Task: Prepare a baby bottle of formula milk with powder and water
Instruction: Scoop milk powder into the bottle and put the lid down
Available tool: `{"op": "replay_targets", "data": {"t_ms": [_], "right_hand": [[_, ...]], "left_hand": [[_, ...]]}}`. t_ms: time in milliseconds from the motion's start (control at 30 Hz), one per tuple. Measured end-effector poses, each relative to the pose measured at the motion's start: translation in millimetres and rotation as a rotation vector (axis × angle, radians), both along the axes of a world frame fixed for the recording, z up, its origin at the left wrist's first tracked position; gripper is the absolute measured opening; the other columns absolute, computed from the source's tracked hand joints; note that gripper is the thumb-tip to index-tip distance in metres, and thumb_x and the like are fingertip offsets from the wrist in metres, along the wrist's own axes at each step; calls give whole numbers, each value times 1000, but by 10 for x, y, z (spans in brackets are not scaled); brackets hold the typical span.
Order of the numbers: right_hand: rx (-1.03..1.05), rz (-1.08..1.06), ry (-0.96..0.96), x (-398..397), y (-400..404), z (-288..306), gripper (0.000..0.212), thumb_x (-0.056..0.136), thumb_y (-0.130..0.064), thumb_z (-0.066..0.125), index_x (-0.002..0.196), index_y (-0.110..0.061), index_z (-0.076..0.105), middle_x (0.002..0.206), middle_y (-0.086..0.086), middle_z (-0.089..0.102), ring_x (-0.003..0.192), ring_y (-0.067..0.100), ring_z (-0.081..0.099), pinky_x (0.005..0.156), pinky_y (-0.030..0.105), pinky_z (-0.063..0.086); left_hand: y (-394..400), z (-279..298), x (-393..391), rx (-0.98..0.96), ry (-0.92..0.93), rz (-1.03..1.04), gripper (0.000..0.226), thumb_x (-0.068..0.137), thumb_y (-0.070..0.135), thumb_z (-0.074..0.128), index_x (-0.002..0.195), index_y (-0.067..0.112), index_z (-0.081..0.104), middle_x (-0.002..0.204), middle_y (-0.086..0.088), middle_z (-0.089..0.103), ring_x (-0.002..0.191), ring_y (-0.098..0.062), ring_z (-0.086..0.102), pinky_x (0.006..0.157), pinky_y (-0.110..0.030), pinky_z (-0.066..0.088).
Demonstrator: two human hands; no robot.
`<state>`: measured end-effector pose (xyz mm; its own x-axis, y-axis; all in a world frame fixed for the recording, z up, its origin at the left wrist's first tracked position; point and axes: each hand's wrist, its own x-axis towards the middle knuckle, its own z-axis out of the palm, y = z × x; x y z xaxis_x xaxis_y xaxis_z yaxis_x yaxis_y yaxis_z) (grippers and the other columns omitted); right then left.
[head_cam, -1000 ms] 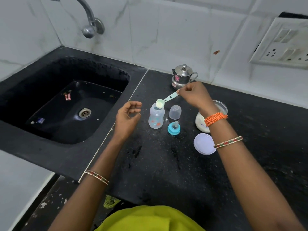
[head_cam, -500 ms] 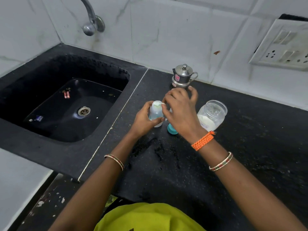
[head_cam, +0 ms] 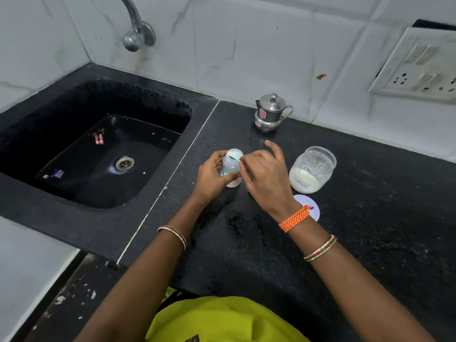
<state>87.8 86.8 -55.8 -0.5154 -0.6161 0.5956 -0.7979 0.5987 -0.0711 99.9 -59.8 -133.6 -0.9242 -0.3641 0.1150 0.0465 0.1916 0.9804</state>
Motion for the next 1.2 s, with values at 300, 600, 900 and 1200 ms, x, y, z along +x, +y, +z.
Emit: {"op": "replay_targets", "data": {"t_ms": [300,600,900,1200], "right_hand": [[-21,-2,-21,-47,-10,2,7,85,-8,61,83,-4,67,69,9,66,71,22,63,115,40,25],[-97,-75,-134,-112,24,91,11,89,-13,58,83,-8,66,71,6,66,72,19,61,120,26,7],[-185,-76,-121,-45,14,205,10,89,-14,59,82,-9,65,69,4,64,69,16,59,120,20,5],[-15,-111,-109,-55,2,93,12,89,-17,57,83,-10,64,67,4,64,69,20,61,120,27,2]], "left_hand": [[6,-4,-3,-1,-12,-10,56,65,13,83,114,15,54,111,1,65,105,-11,63,92,-21,48],[10,-21,-10,-17,-18,-3,60,64,13,84,117,13,54,115,-2,65,107,-11,62,95,-22,47],[16,-6,4,-28,-33,5,61,65,15,83,118,13,54,117,-2,65,108,-10,61,96,-21,47],[17,-30,-4,-17,-38,17,57,66,13,82,116,13,54,116,-4,66,107,-12,62,97,-28,49]]}}
